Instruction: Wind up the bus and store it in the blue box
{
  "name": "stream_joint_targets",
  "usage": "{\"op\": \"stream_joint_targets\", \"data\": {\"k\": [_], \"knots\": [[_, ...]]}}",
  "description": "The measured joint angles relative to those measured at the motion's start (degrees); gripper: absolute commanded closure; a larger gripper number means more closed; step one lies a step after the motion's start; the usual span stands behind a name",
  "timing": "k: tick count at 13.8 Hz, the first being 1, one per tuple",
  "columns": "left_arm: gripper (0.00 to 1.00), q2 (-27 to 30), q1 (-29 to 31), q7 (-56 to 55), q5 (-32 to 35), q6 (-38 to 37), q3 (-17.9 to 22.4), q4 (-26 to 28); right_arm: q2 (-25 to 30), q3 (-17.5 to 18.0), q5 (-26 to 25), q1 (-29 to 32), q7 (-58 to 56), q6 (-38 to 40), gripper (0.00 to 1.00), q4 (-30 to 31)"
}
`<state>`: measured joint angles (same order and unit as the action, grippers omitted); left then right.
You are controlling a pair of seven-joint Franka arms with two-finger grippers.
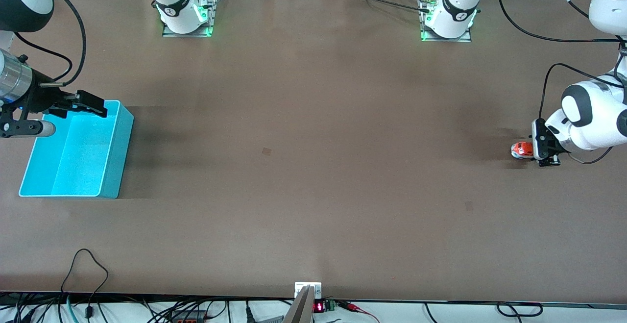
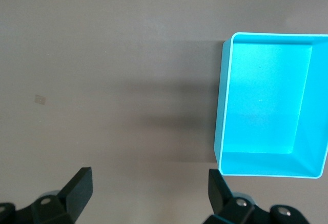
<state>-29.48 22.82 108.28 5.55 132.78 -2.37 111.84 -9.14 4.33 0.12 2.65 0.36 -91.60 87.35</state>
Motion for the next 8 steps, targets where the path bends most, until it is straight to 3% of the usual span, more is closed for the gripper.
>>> {"op": "stream_joint_targets", "data": {"k": [8], "knots": [[0.00, 10.9, -6.0, -0.6, 0.0, -15.6, -1.8, -4.7, 0.0, 0.0, 0.0, 0.0, 0.0, 0.0, 0.00, 0.0]]}}
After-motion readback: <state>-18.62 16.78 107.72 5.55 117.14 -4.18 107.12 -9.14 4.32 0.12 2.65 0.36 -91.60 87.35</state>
